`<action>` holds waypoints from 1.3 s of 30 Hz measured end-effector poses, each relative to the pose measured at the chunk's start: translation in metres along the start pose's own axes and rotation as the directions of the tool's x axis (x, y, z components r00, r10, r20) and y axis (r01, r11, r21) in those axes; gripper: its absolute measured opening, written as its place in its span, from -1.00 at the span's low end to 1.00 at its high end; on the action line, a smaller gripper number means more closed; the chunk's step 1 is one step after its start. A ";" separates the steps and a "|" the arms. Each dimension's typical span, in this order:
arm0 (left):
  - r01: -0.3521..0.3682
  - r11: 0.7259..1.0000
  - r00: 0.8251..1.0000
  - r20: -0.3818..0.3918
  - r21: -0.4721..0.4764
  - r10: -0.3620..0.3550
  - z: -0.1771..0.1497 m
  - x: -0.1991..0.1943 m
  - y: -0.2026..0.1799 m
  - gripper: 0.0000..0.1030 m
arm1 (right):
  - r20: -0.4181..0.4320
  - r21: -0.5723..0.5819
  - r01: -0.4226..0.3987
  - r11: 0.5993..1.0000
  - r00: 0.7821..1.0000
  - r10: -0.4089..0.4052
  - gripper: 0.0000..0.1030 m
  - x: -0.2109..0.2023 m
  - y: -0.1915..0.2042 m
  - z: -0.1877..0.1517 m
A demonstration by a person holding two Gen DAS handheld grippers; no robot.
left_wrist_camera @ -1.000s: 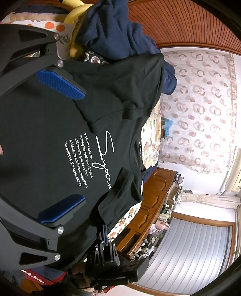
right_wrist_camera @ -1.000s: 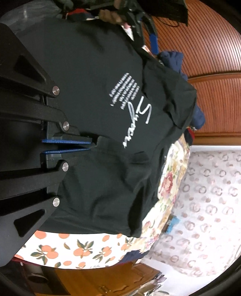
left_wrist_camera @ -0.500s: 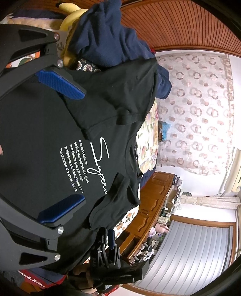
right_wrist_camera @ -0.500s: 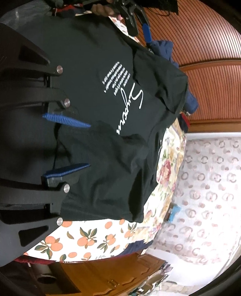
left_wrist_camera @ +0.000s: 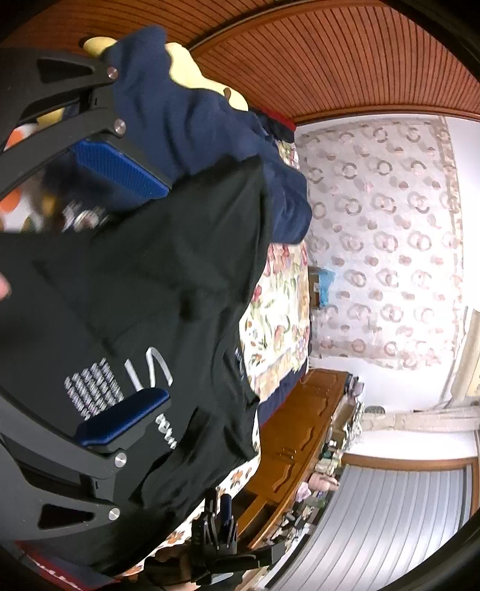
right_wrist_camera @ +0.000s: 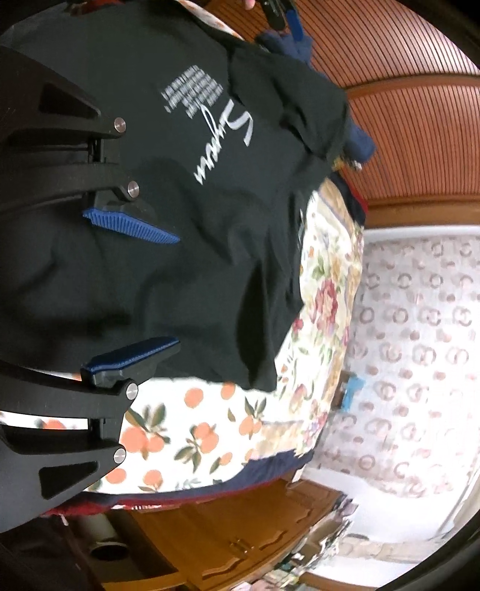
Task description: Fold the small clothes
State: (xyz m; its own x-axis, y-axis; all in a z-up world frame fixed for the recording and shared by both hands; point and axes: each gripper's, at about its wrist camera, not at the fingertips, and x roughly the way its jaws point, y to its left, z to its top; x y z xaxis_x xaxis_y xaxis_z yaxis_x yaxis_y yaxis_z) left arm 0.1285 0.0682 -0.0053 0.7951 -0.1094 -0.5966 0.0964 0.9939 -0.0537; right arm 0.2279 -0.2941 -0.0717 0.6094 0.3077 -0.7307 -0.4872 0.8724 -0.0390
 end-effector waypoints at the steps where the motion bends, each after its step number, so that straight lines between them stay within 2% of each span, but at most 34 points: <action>1: -0.001 1.000 1.000 -0.005 -0.005 0.001 0.003 0.004 0.006 1.00 | -0.003 0.008 0.005 1.000 1.000 -0.005 0.04 0.003 -0.005 0.003; 7: -0.021 0.999 0.998 -0.052 -0.041 0.019 0.023 0.027 0.041 0.88 | -0.042 0.059 0.031 0.998 0.999 -0.029 0.04 0.037 -0.042 0.023; 16: -0.047 0.996 0.991 -0.132 -0.077 0.037 0.037 0.060 0.066 0.29 | -0.088 0.081 0.033 0.996 0.996 -0.026 0.05 0.079 -0.067 0.040; 22: -0.079 0.993 0.984 -0.166 -0.092 0.063 0.042 0.078 0.076 0.26 | -0.073 0.088 0.018 0.996 0.997 -0.012 0.05 0.086 -0.071 0.046; 28: -0.066 0.993 0.985 -0.168 -0.100 0.048 0.043 0.082 0.077 0.26 | -0.075 0.079 0.022 0.997 0.997 -0.016 0.05 0.089 -0.073 0.048; 31: -0.062 0.994 0.986 -0.162 -0.085 0.047 0.046 0.081 0.075 -0.17 | -0.077 0.075 0.021 0.997 0.997 -0.015 0.05 0.091 -0.073 0.051; 34: -0.047 0.997 0.988 -0.153 -0.066 0.036 0.050 0.079 0.072 -0.44 | -0.080 0.067 0.016 0.998 0.997 -0.011 0.05 0.094 -0.073 0.053; 35: -0.046 0.997 0.989 -0.146 -0.054 0.038 0.052 0.078 0.069 -0.64 | -0.081 0.063 0.014 0.998 0.997 -0.009 0.05 0.095 -0.072 0.055; 36: -0.046 0.998 0.990 -0.137 -0.044 0.040 0.053 0.076 0.066 -0.76 | -0.082 0.059 0.008 0.998 0.997 -0.003 -0.01 0.096 -0.069 0.056; 38: -0.037 0.999 0.993 -0.110 -0.024 0.035 0.054 0.069 0.060 -0.93 | -0.076 0.052 -0.020 0.998 0.997 0.024 -0.25 0.098 -0.064 0.059; 39: -0.021 1.000 0.996 -0.091 -0.010 0.020 0.055 0.063 0.054 -0.96 | -0.076 0.048 -0.033 0.998 0.996 0.036 -0.47 0.098 -0.061 0.059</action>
State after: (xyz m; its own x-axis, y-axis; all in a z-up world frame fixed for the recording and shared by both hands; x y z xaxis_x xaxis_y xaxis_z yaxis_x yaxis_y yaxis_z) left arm 0.2168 0.1146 -0.0018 0.7394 -0.0873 -0.6676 0.0735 0.9961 -0.0489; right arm 0.3543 -0.2952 -0.1007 0.5424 0.3094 -0.7811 -0.4761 0.8792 0.0177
